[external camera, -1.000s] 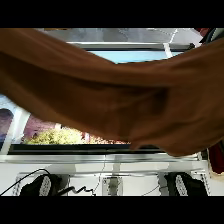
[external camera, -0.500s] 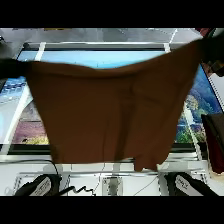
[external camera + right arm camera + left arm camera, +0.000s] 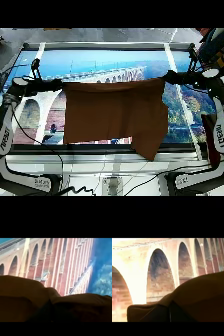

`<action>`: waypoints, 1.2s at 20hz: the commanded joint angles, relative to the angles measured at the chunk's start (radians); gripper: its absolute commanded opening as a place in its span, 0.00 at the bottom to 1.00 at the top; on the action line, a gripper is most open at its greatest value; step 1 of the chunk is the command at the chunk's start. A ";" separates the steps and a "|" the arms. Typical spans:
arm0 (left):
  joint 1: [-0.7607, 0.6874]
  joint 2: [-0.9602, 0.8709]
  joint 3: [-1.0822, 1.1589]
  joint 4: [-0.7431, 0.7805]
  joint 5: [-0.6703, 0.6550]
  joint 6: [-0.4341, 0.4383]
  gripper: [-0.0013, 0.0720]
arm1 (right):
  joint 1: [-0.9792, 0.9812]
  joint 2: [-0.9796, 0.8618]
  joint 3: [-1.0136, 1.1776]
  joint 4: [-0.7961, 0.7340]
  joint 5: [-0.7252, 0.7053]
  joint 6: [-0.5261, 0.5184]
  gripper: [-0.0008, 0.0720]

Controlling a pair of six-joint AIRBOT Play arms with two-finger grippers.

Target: Fold the clothes and pants, and hang the long-sleeved shirts on hangers.

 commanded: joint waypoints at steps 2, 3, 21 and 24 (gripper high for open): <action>-0.007 -0.073 0.000 -0.040 0.130 0.003 0.03 | 0.009 -0.076 0.000 -0.096 -0.064 0.001 0.03; -0.010 -0.083 -0.001 -0.039 0.126 0.003 0.03 | 0.009 -0.080 0.000 -0.119 -0.040 0.002 0.03; -0.002 -0.067 0.011 0.256 -0.415 -0.080 0.95 | -0.002 -0.056 -0.039 -0.406 0.327 0.175 0.67; 0.042 0.027 0.034 0.291 -0.498 -0.079 0.70 | -0.042 -0.003 0.000 -0.459 0.444 0.174 0.51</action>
